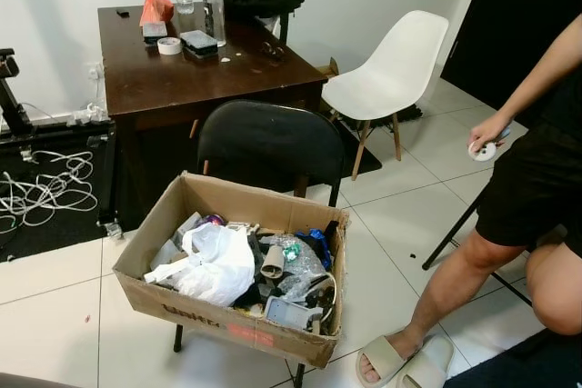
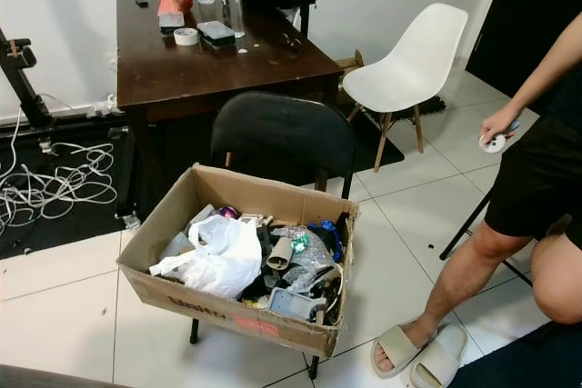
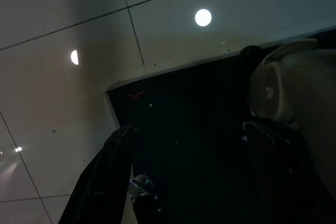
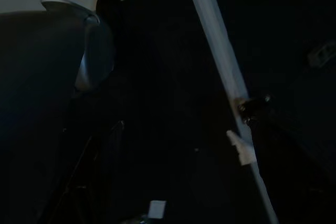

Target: Picking trash to rubbish bin

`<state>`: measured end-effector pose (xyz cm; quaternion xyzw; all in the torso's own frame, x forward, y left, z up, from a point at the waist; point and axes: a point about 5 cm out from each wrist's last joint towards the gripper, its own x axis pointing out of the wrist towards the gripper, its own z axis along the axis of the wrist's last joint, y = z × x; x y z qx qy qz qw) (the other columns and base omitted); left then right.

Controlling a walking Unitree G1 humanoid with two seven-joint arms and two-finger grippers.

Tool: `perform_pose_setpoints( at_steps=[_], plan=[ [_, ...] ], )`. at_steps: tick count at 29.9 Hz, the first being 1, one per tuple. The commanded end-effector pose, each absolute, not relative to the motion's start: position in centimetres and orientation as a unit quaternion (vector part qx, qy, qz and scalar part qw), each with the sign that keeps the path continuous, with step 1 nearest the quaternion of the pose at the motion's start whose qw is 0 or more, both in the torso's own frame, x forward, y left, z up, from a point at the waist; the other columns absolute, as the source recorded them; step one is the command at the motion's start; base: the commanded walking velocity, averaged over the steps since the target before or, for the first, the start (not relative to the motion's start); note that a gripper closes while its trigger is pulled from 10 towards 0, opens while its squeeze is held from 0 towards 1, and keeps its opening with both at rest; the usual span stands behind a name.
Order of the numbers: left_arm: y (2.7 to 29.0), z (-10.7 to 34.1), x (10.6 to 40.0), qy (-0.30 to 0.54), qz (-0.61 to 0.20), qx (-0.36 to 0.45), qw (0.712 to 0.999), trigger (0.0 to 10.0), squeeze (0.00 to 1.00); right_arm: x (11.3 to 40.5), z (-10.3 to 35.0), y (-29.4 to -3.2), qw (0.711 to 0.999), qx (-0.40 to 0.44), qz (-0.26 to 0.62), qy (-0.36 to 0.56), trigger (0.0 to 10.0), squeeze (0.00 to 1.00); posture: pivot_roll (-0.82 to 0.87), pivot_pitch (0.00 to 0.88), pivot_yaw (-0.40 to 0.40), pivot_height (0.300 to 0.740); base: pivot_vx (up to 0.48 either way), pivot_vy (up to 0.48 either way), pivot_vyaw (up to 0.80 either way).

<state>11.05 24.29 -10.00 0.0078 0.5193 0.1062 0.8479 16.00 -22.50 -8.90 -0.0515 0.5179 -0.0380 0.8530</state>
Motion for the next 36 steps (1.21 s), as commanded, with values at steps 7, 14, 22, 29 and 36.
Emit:
perform_pose_setpoints(
  at_steps=[7,14,22,29,36],
  plan=[
    [23.6,-10.5,10.1,0.536,0.096,0.007,0.839,10.0,0.00,14.8,-9.4,-22.5,0.839,-0.084,-0.012,0.538,10.0,0.00,-0.11,0.157,0.015,0.740,0.000,0.000,0.00],
    [23.8,-10.5,9.7,0.540,0.089,0.023,0.836,10.0,0.00,14.9,-9.5,-21.6,0.834,-0.112,0.020,0.541,10.0,0.00,-0.10,0.164,0.018,0.740,-0.275,0.000,0.00],
    [23.9,-10.5,9.4,0.544,0.091,0.028,0.834,10.0,0.00,14.7,-9.7,-21.2,0.831,-0.119,0.031,0.543,10.0,0.00,-0.09,0.171,0.024,0.740,-0.299,0.000,0.00],
    [23.9,-10.6,9.2,0.547,0.090,0.031,0.832,10.0,0.00,14.0,-9.9,-21.3,0.825,-0.124,0.036,0.551,10.0,0.00,-0.09,0.173,0.027,0.740,-0.322,0.000,0.00],
    [23.7,-10.6,9.3,0.547,0.085,0.033,0.832,10.0,0.00,13.7,-9.9,-21.7,0.823,-0.126,0.036,0.553,10.0,0.00,-0.09,0.177,0.028,0.740,-0.322,0.000,0.00]
  ],
)
